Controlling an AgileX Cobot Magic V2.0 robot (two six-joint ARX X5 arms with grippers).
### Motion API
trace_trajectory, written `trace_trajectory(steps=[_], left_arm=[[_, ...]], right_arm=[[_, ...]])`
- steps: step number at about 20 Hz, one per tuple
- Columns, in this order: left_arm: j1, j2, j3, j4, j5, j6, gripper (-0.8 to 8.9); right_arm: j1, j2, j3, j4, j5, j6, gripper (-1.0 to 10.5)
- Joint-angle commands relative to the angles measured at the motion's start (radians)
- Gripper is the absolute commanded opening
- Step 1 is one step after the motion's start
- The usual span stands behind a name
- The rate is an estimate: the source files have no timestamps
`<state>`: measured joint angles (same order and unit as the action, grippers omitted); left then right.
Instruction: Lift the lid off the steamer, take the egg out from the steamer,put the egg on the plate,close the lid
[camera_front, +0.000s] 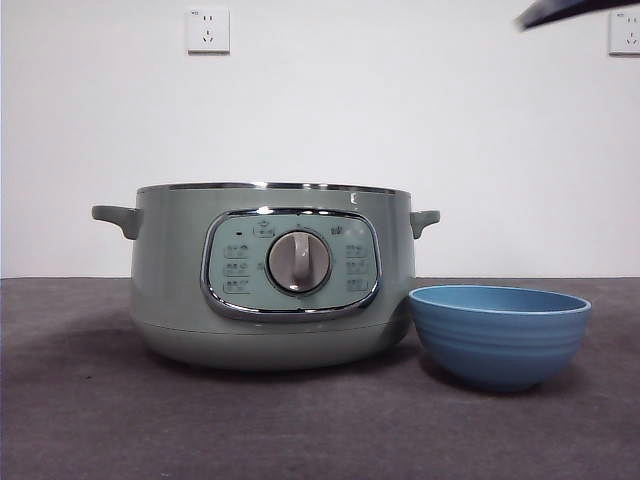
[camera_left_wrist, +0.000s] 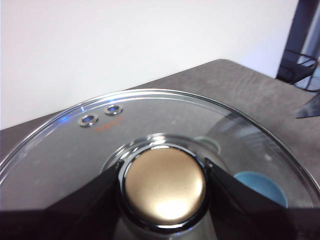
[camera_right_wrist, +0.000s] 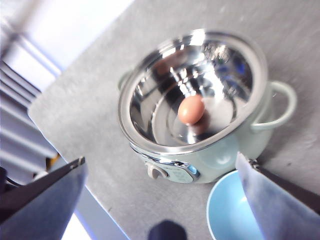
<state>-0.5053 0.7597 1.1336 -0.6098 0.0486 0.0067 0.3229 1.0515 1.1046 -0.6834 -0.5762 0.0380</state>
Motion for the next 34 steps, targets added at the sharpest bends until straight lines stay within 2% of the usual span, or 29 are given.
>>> trace_trajectory(steps=[1,5,12,15,19,24,34], left_arm=[[0.001,-0.090,0.021,-0.040,-0.047,-0.008,-0.09],[0.001,-0.197,0.021,-0.161,-0.103,-0.014,-0.09],[0.001,-0.267,0.021,-0.286,-0.126,-0.025,-0.09],[0.001,-0.267,0.021,-0.301,-0.126,-0.025,-0.09],[0.001,-0.267,0.021,-0.303,-0.124,-0.016,-0.09],[0.001,-0.267,0.021,-0.305,-0.122,-0.010,-0.09],[0.001,-0.267,0.021,-0.305,-0.122,-0.006,-0.09]], right_arm=[[0.098,0.097,0.038,0.018,0.097,0.037,5.1],[0.246,0.304,0.178,0.016,0.257,0.041,5.1],[0.361,0.712,0.544,-0.121,0.472,0.039,5.1],[0.373,0.837,0.625,-0.134,0.481,0.040,5.0],[0.373,0.927,0.633,-0.129,0.530,0.040,5.0],[0.374,0.975,0.633,-0.056,0.526,0.050,5.0],[0.385,1.050,0.633,-0.035,0.525,0.065,4.9]])
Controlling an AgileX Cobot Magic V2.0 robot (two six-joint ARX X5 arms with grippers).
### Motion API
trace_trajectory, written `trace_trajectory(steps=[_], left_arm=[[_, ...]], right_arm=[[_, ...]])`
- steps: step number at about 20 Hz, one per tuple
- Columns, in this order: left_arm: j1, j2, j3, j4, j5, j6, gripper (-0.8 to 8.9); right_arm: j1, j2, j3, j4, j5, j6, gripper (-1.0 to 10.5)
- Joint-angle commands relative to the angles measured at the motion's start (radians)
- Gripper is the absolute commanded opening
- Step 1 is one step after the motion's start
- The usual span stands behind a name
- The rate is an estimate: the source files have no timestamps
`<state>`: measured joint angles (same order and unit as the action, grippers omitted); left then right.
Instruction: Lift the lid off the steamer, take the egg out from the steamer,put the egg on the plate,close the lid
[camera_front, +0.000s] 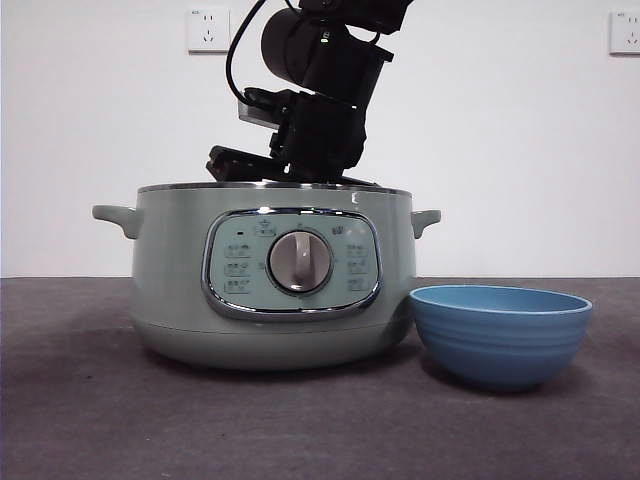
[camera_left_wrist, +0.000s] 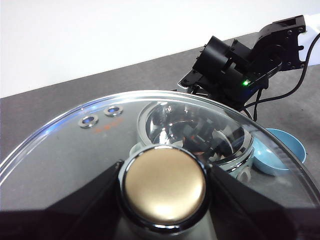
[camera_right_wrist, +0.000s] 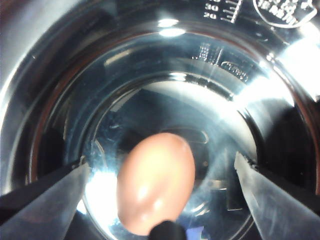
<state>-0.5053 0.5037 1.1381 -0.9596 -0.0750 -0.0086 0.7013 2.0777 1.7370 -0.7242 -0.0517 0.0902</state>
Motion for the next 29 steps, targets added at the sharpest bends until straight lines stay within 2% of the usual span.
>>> trace_trajectory(steps=[1,6,9,11,12,13,15,18,20,22,24,26,29], left_arm=[[0.001,-0.011,0.016,0.045,0.002,0.010,-0.09],[0.001,-0.011,0.016,0.038,0.002,0.013,-0.09],[0.001,-0.011,0.016,0.037,0.001,0.014,-0.09],[0.001,-0.011,0.016,0.037,0.001,0.013,-0.09],[0.001,-0.011,0.016,0.037,0.001,0.014,-0.09],[0.001,-0.011,0.016,0.037,0.001,0.014,-0.09],[0.001,-0.011,0.016,0.037,0.001,0.013,-0.09],[0.001,-0.011,0.016,0.038,0.001,0.013,-0.09],[0.001,-0.011,0.016,0.038,0.001,0.013,-0.09],[0.001,-0.003,0.016,0.039,0.000,0.013,-0.09],[0.001,0.014,0.016,0.039,0.000,0.013,-0.09],[0.001,0.032,0.016,0.041,0.002,0.013,-0.09],[0.001,0.035,0.016,0.050,0.003,0.013,-0.09]], right_arm=[[0.007,0.031,0.000,0.006,0.000,0.018,4.3],[0.007,0.057,0.000,0.013,-0.001,0.044,3.9],[0.008,0.057,0.000,0.016,-0.002,0.044,2.4],[0.008,0.057,0.000,0.017,-0.002,0.044,0.9],[0.008,0.057,0.000,0.021,-0.003,0.039,-0.2],[0.008,0.057,0.000,0.035,-0.010,0.027,-0.1],[0.008,0.035,0.002,0.051,-0.078,0.019,-0.1],[0.008,-0.095,0.002,0.022,-0.078,-0.021,-0.1],[0.006,-0.216,0.002,-0.066,-0.066,-0.062,-0.1],[0.006,-0.348,0.002,-0.204,0.018,-0.098,-0.1],[-0.003,-0.452,0.001,-0.312,0.061,-0.110,-0.1],[-0.031,-0.512,-0.010,-0.383,0.066,-0.115,-0.1],[-0.070,-0.563,-0.100,-0.402,0.066,-0.119,-0.1]])
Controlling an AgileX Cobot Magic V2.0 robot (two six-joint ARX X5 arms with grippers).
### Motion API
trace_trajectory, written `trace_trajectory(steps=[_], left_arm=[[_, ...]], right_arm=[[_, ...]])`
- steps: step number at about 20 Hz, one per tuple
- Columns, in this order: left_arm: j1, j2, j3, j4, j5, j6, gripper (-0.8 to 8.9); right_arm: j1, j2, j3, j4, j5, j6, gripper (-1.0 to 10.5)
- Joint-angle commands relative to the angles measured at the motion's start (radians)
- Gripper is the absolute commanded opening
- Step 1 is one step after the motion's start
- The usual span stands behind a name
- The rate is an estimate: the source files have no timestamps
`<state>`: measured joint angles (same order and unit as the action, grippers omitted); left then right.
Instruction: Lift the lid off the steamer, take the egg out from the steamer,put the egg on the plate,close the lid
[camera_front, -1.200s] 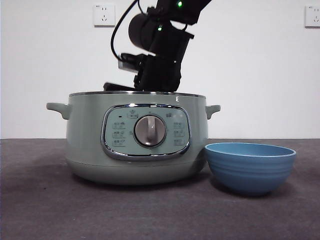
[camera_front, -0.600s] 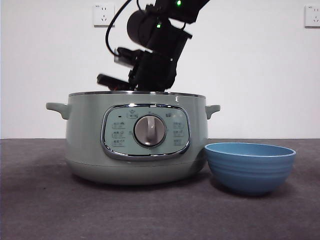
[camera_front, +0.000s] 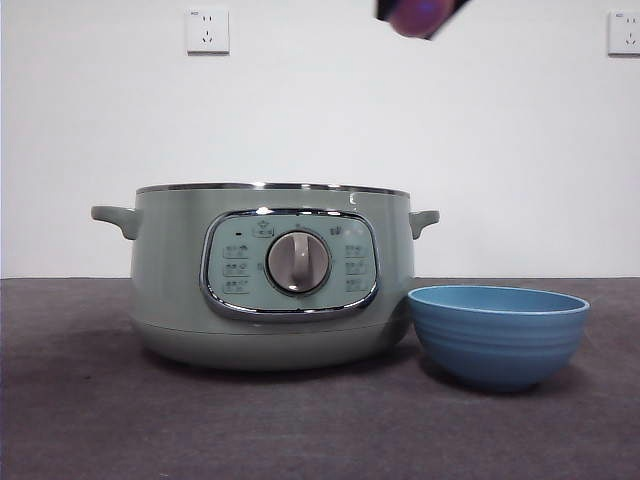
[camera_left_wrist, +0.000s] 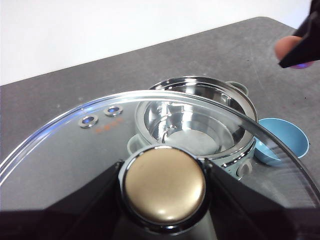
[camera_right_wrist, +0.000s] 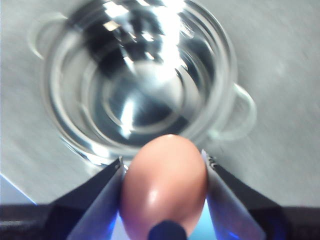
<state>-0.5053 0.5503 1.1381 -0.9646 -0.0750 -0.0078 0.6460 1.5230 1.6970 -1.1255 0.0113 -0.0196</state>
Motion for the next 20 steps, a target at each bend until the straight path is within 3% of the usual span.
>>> trace_trajectory(steps=[1,5,9,11,20], left_arm=[[0.001,-0.012,0.016,0.056,0.003,0.012,-0.09],[0.001,-0.012,0.016,0.058,0.003,0.012,-0.09],[0.001,-0.012,0.016,0.058,0.003,0.012,-0.09],[0.001,-0.012,0.016,0.058,0.003,0.012,-0.09],[0.001,-0.008,0.016,0.057,0.003,0.011,-0.09]], right_arm=[[-0.031,-0.026,-0.116,0.017,0.003,-0.008,-0.1],[-0.102,-0.093,-0.365,0.175,-0.025,-0.007,-0.1],[-0.164,-0.093,-0.570,0.354,-0.141,-0.006,-0.1],[-0.169,-0.092,-0.656,0.464,-0.144,0.000,-0.1],[-0.169,0.044,-0.776,0.679,-0.143,0.000,-0.1]])
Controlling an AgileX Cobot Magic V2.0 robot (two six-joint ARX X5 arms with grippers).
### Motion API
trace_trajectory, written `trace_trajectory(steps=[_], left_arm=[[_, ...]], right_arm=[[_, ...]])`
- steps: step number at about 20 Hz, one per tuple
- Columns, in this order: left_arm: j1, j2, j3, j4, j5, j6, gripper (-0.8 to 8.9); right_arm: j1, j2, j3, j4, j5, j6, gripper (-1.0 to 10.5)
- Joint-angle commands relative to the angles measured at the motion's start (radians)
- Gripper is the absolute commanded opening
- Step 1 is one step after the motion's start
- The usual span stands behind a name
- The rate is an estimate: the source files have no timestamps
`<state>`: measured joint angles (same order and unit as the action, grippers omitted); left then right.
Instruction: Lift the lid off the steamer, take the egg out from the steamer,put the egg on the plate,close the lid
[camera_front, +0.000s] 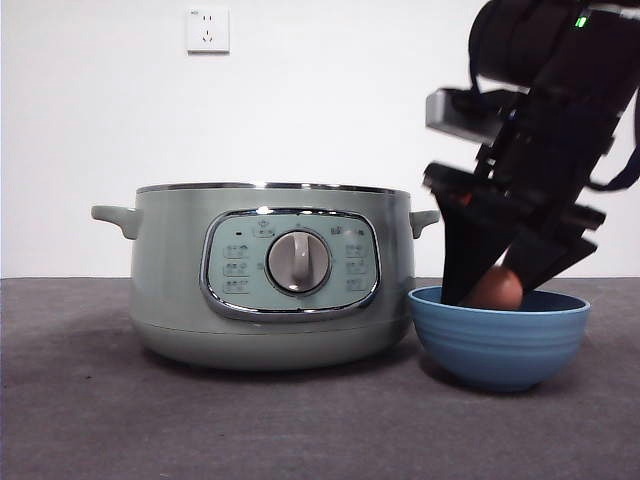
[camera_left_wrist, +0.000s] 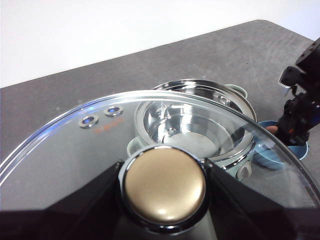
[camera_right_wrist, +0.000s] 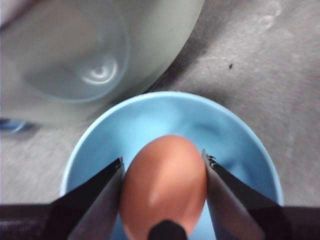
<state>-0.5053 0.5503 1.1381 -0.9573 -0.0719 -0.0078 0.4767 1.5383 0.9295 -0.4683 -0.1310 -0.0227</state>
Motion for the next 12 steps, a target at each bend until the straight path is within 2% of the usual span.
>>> trace_trajectory(steps=[1,8,10,12], left_arm=[[0.001,-0.008,0.016,0.050,0.000,0.011,-0.09],[0.001,-0.007,0.016,0.050,-0.001,0.011,-0.09],[0.001,-0.004,0.016,0.050,0.000,0.011,-0.09],[0.001,0.002,0.016,0.051,0.000,0.011,-0.09]], right_arm=[[0.000,0.050,-0.008,0.031,-0.001,0.003,-0.1],[0.002,0.122,-0.008,0.044,-0.001,0.002,-0.1],[0.002,0.122,-0.008,0.039,-0.002,0.002,0.9],[0.005,0.122,-0.008,0.034,-0.002,0.002,2.9]])
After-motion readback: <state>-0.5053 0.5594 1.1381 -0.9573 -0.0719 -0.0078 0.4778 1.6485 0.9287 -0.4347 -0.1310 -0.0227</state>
